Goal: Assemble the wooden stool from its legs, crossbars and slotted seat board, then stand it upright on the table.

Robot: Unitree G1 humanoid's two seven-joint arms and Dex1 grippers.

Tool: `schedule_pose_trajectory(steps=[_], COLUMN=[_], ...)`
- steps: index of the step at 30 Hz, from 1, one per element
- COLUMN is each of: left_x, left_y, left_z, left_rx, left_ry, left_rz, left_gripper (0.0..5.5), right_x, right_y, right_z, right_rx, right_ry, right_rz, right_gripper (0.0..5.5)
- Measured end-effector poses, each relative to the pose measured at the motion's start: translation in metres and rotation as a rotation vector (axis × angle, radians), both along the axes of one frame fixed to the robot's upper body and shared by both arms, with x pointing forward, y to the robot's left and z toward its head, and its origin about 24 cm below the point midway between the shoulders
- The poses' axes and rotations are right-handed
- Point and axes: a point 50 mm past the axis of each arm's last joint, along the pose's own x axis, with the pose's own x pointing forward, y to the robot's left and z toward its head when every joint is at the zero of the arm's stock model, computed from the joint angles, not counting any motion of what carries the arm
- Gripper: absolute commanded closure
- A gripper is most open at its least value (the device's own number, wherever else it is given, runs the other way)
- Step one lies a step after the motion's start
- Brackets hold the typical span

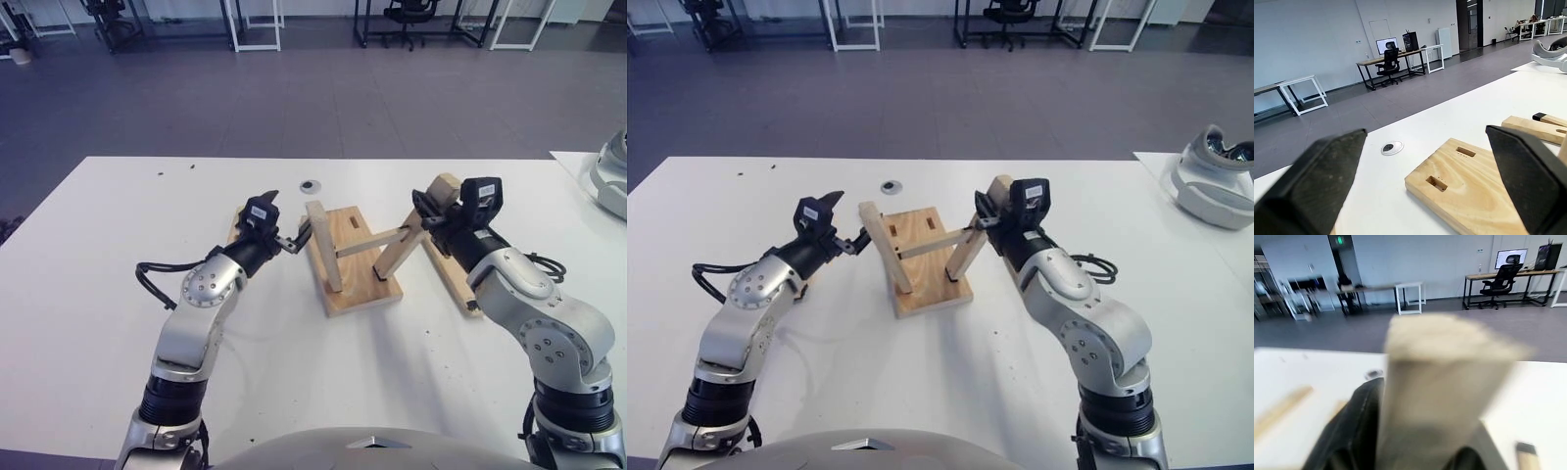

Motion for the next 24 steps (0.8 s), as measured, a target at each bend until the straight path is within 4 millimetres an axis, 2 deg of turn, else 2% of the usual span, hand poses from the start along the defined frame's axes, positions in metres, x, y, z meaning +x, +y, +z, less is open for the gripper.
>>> schedule_pose_trajectory(steps=[4,6,11,15,19,23,24], left_x=[-0.002,-0.005,-0.010,-0.018,-0.021,-0.023,-0.023], left_y=[-0.012,-0.015,0.002,0.016,0.026,0.021,0.020], left_z=[-0.004,-0.004,-0.019,-0.033,-0.048,-0.063,-0.068], left_rx=[-0.069,-0.069,-0.027,0.030,0.122,0.171,0.193], left_ry=[0.108,0.134,0.213,0.277,0.323,0.374,0.387], left_rz=[0.104,0.108,0.183,0.205,0.220,0.152,0.132], left_gripper=[1.03,1.03,1.03,1.03,1.03,1.03,1.03], right_x=[-0.001,-0.001,-0.003,-0.021,-0.033,-0.038,-0.036], right_y=[0.003,0.007,0.003,-0.011,-0.030,-0.053,-0.058], right_z=[-0.004,-0.005,-0.003,-0.003,-0.015,-0.043,-0.055], right_rx=[-0.037,-0.002,0.085,-0.010,-0.095,-0.161,-0.218], right_ry=[0.013,0.016,-0.036,-0.105,-0.084,0.017,0.054], right_rz=[0.061,0.082,0.106,0.257,0.358,0.405,0.411], right_gripper=[2.76,2.76,2.76,2.76,2.76,2.76,2.76])
